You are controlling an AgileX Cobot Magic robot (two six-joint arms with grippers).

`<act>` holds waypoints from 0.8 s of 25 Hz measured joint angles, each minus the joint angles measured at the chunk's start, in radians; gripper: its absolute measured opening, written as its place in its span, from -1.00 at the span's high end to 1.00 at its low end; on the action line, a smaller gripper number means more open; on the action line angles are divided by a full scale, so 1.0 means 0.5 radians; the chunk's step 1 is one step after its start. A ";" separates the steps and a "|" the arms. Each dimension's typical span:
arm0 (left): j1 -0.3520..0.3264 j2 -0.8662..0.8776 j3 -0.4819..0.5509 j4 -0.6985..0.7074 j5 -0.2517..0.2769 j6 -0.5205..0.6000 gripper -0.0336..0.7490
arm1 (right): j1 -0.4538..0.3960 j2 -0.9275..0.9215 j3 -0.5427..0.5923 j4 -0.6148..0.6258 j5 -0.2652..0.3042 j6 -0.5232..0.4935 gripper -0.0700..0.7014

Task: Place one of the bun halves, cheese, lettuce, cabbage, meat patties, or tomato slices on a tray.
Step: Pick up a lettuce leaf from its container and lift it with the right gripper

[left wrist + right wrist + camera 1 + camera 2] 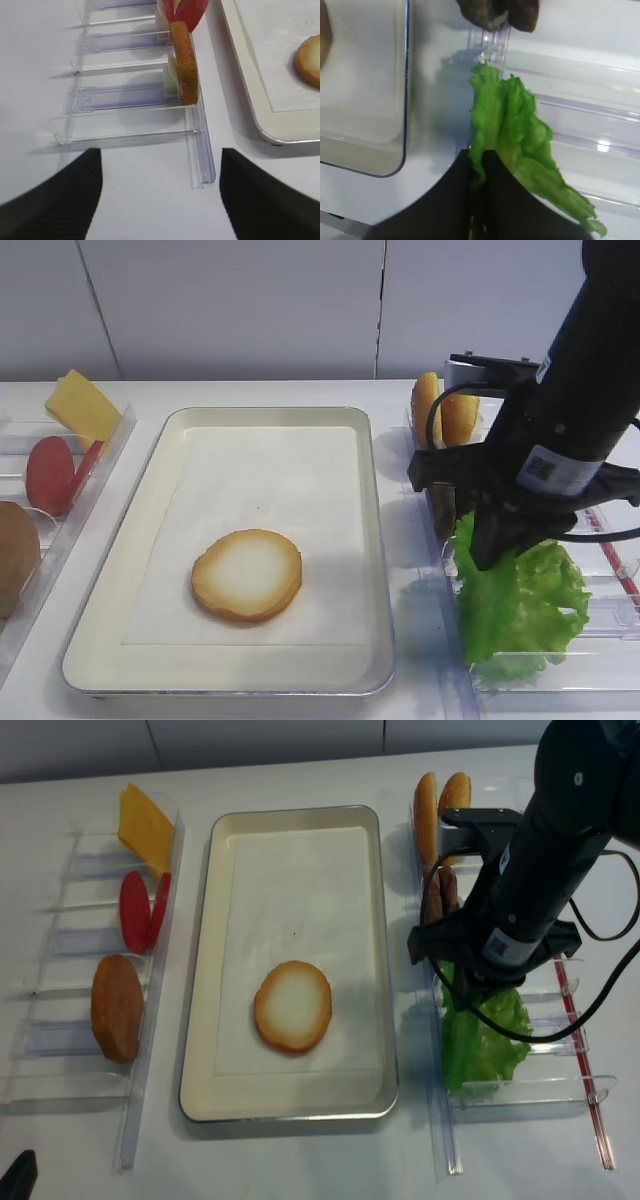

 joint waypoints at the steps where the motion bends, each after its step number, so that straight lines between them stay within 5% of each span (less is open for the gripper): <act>1: 0.000 0.000 0.000 0.000 0.000 0.000 -0.28 | 0.000 0.000 0.000 0.000 0.000 0.000 0.65; 20: 0.000 0.000 0.000 0.000 0.000 0.000 -0.28 | 0.000 -0.220 -0.018 -0.004 0.098 0.000 0.67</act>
